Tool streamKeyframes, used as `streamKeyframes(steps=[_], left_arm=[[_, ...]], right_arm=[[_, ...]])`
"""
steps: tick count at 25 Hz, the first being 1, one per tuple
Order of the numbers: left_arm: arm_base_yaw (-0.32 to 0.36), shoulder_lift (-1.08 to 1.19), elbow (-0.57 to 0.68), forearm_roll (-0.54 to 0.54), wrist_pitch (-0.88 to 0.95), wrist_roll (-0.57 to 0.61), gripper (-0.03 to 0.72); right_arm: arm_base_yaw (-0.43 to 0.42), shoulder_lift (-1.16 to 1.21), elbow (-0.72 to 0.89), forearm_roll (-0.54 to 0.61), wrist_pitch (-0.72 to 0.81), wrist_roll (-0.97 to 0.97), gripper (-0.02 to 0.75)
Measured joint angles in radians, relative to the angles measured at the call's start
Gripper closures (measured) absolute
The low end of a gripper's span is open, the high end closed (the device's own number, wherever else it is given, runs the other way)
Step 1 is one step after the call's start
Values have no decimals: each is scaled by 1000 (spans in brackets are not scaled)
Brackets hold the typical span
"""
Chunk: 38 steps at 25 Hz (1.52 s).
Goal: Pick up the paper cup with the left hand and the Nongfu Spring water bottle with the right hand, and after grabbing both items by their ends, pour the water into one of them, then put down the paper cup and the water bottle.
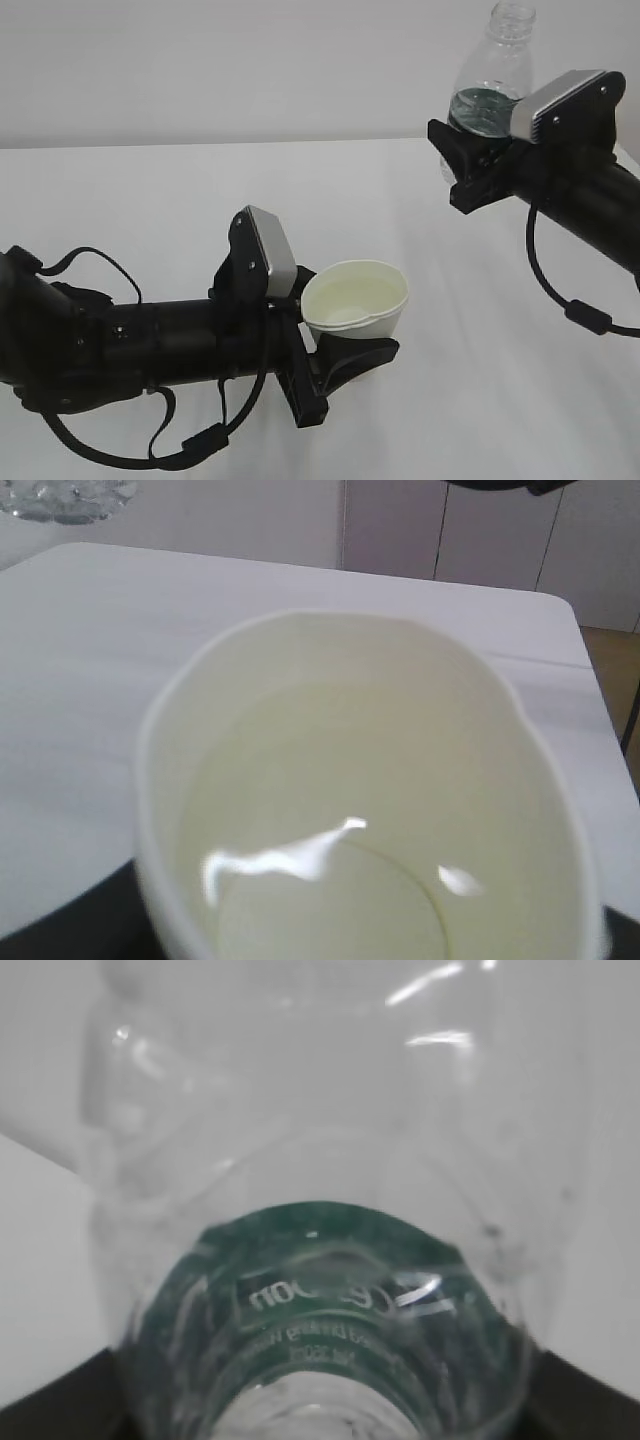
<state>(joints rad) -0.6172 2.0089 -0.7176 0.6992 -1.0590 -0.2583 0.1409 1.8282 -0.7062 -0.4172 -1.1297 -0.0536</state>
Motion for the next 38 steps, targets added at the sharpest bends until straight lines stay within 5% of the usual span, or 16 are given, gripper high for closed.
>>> streamKeyframes(steps=[15,38], left_arm=[[0,0,0,0,0,0,233],[0,0,0,0,0,0,233]], right_arm=[[0,0,0,370,42,-133,274],[0,186,0,440,61,-139,274]])
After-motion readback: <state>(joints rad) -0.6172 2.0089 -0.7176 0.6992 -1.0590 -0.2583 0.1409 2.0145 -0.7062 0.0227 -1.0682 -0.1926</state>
